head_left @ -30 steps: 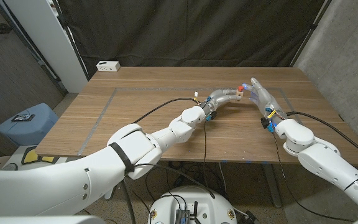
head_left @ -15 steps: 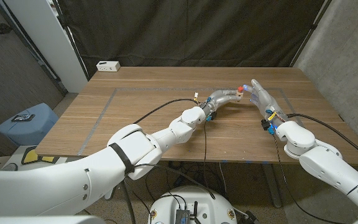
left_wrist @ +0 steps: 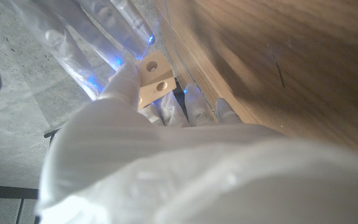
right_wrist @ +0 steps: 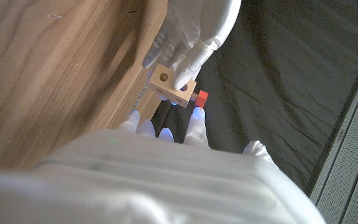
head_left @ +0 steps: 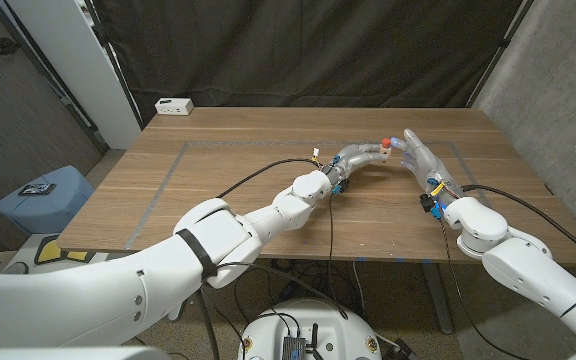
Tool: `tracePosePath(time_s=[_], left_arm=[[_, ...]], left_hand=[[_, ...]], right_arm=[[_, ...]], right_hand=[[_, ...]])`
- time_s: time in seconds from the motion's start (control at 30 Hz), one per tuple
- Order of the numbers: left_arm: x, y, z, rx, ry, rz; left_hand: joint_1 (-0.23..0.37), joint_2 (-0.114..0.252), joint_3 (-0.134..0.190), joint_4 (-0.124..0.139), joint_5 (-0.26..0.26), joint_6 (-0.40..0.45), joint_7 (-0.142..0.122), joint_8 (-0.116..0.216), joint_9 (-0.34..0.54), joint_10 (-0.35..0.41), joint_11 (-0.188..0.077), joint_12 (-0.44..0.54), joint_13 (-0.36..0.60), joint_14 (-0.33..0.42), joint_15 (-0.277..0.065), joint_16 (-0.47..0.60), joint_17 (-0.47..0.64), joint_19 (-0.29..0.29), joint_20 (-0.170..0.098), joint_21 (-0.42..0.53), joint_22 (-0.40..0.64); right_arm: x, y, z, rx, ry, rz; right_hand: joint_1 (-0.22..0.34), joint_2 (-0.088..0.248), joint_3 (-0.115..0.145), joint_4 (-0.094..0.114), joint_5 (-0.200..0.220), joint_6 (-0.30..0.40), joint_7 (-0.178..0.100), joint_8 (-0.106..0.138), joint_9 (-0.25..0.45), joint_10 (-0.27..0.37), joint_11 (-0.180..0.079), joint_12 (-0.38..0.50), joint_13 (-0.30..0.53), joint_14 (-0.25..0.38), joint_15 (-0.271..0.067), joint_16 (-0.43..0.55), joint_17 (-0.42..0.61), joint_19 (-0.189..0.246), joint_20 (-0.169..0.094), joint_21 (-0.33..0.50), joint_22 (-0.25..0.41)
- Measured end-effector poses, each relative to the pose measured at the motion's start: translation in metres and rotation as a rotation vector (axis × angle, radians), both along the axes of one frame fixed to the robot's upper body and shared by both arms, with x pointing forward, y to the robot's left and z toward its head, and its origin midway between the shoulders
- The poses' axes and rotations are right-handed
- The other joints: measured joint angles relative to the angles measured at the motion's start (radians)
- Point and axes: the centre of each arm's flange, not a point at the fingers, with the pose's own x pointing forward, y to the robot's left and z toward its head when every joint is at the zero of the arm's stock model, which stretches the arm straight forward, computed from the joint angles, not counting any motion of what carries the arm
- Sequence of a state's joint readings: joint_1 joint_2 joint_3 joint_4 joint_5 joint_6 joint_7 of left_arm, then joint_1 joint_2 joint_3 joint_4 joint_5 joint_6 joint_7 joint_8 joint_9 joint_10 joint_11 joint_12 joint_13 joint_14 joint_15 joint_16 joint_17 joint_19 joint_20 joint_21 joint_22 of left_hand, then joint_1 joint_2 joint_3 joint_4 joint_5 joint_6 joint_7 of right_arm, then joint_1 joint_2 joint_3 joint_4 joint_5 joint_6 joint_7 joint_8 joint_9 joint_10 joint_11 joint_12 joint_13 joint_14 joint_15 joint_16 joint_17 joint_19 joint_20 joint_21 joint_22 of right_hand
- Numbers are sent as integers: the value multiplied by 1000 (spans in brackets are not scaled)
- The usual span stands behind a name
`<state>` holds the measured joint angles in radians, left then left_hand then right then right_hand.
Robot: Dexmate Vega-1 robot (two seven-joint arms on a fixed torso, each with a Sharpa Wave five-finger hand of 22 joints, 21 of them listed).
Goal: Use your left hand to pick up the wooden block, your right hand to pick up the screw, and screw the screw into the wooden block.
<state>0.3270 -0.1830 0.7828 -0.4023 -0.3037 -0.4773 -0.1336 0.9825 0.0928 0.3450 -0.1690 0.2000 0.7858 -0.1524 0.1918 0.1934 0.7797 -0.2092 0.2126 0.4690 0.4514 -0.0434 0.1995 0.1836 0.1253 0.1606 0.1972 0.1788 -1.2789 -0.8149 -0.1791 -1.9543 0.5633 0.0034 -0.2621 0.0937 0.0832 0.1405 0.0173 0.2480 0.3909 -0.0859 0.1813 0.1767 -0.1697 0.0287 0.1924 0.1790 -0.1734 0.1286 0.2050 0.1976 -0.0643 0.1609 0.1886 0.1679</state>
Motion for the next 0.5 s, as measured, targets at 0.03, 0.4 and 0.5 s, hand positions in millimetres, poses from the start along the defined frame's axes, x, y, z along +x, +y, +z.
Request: tracePosePath(time_s=[0.03,0.4,0.5], left_arm=[[0,0,0,0,0,0],[2,-1,1,4,16,6],[2,-2,1,7,20,7]], left_hand=[[2,2,0,0,0,0,0,0,0,0,0,0,0,0,0,0,0,0,0,0,0],[2,2,0,0,0,-9,9,0,0,-7,0,0,2,-5,-5,0,0,4,4,0,0],[2,2,-4,4,0,-9,9,0,0,-7,0,2,2,-5,-5,0,0,4,4,0,0]], right_arm=[[0,0,0,0,0,1],[-2,3,-2,1,4,17],[-2,3,-2,0,3,22]], right_hand=[[0,0,0,0,0,0,0,0,0,0,0,0,0,0,0,0,-1,0,0,0,0],[0,0,0,0,0,4,4,4,0,0,0,0,0,0,0,0,-2,0,0,0,0],[0,0,0,0,0,9,-2,4,0,0,0,0,0,0,0,0,-2,0,0,0,0]])
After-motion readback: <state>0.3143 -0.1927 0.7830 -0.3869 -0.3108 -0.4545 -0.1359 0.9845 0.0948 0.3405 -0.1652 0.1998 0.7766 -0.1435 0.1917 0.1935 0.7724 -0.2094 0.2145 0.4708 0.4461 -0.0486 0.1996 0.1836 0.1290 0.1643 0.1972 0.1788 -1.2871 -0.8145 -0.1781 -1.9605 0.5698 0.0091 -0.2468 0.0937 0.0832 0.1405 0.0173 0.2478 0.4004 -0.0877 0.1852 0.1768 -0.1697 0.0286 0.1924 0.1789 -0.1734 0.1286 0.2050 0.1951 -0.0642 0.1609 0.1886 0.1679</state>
